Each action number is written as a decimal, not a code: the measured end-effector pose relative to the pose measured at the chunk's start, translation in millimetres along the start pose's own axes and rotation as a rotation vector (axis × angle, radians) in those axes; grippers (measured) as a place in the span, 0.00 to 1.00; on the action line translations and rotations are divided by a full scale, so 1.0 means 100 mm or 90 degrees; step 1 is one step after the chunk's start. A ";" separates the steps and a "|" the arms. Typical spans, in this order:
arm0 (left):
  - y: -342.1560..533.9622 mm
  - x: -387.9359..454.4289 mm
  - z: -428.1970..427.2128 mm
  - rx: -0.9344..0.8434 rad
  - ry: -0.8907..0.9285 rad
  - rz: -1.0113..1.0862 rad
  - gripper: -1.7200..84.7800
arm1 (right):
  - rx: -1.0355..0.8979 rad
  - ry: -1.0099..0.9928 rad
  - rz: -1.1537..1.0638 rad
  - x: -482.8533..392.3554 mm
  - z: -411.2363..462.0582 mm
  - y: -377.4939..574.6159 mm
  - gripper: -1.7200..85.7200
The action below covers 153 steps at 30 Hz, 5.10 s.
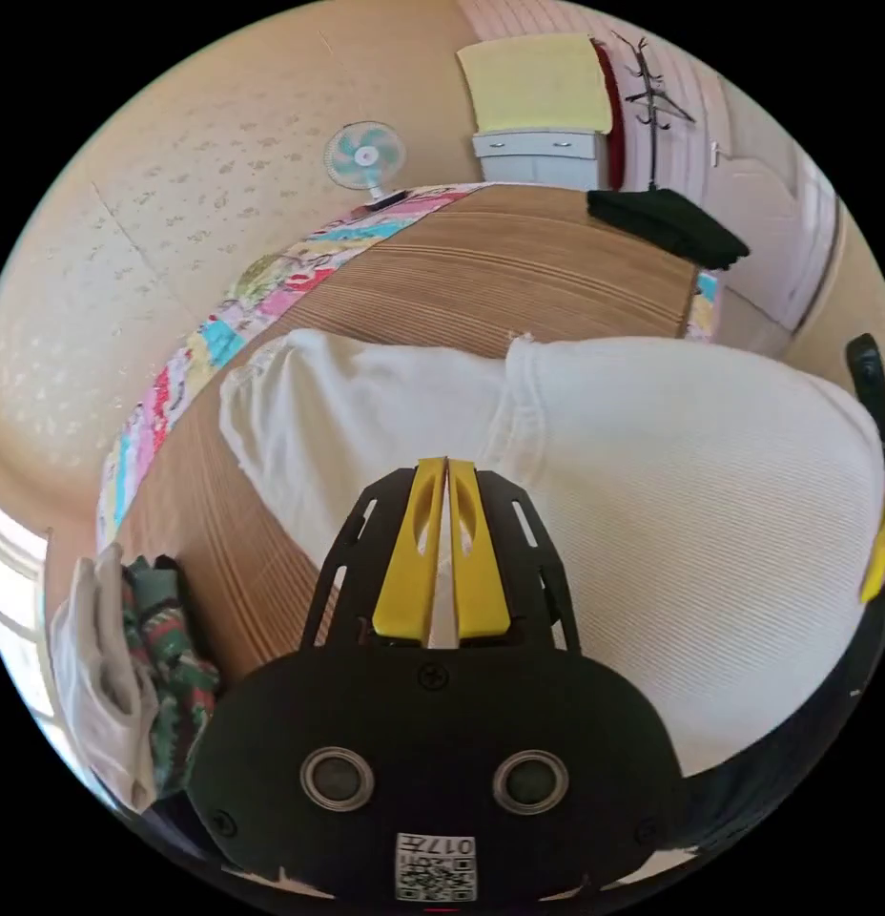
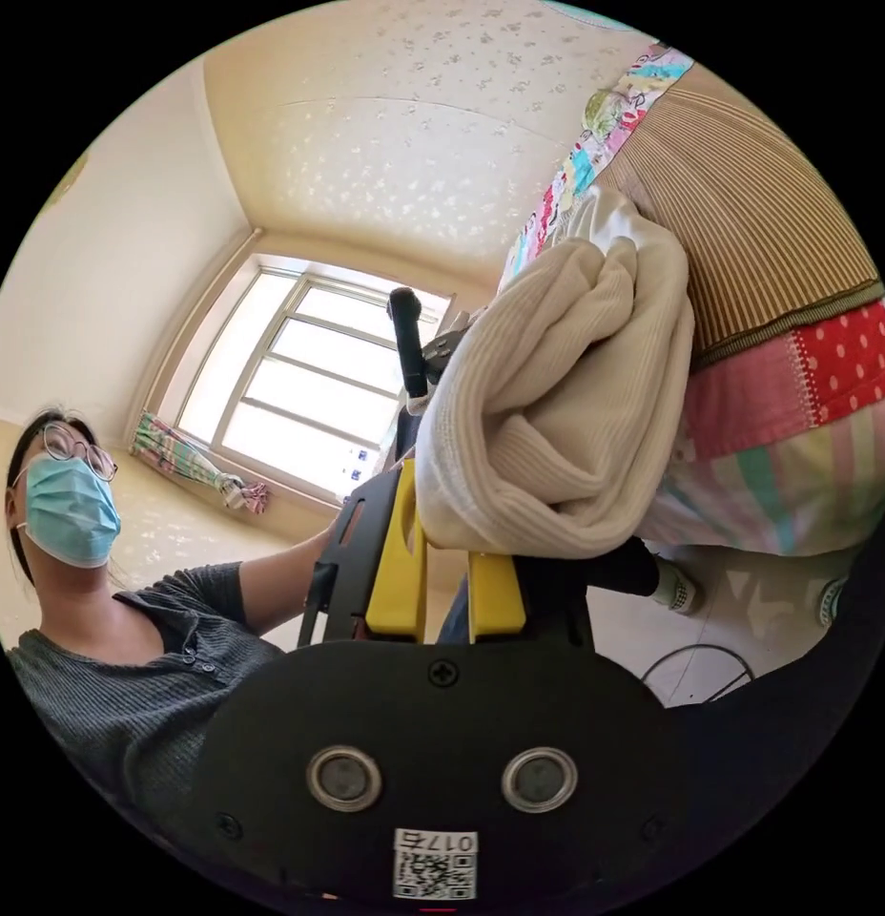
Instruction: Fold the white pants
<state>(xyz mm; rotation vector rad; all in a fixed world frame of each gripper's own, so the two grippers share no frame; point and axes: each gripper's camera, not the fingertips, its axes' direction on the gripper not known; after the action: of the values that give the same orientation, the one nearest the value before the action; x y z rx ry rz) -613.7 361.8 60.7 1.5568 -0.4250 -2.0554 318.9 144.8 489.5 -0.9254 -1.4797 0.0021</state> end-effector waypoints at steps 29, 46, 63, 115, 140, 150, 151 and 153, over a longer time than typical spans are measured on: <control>2.30 -1.49 0.20 0.393 0.587 -0.408 0.01 | 0.164 0.037 0.035 -0.36 1.13 -1.27 0.07; 2.79 -1.50 0.10 0.441 0.510 -0.545 0.08 | 0.020 0.317 -0.160 -0.44 2.34 -2.73 0.21; 1.16 -1.76 -0.25 0.297 0.233 -0.562 0.18 | -0.146 0.363 -0.051 0.48 1.83 -2.69 0.12; 1.95 -0.85 -4.62 0.381 0.077 -0.409 0.17 | -0.168 -0.383 -0.346 -1.22 2.58 -3.77 0.16; 2.30 -1.01 -3.82 0.154 -0.286 -0.608 0.11 | -0.273 0.063 -0.124 -0.47 4.82 -3.05 0.17; 2.35 -1.02 -3.38 0.194 -0.276 -0.641 0.11 | -0.229 0.056 -0.114 -0.15 4.45 -2.34 0.15; 2.34 -1.01 -3.46 0.240 -0.252 -0.641 0.11 | -0.231 0.057 -0.118 -0.15 4.43 -2.28 0.15; 2.28 -0.92 -3.59 0.314 -0.200 -0.593 0.11 | -0.250 0.084 -0.161 -0.15 4.25 -1.97 0.13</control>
<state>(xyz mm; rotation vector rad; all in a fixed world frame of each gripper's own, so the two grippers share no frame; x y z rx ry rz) -202.9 251.0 152.6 1.9473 -0.3687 -3.1151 -142.0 226.4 506.8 -1.0203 -1.4902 -0.5420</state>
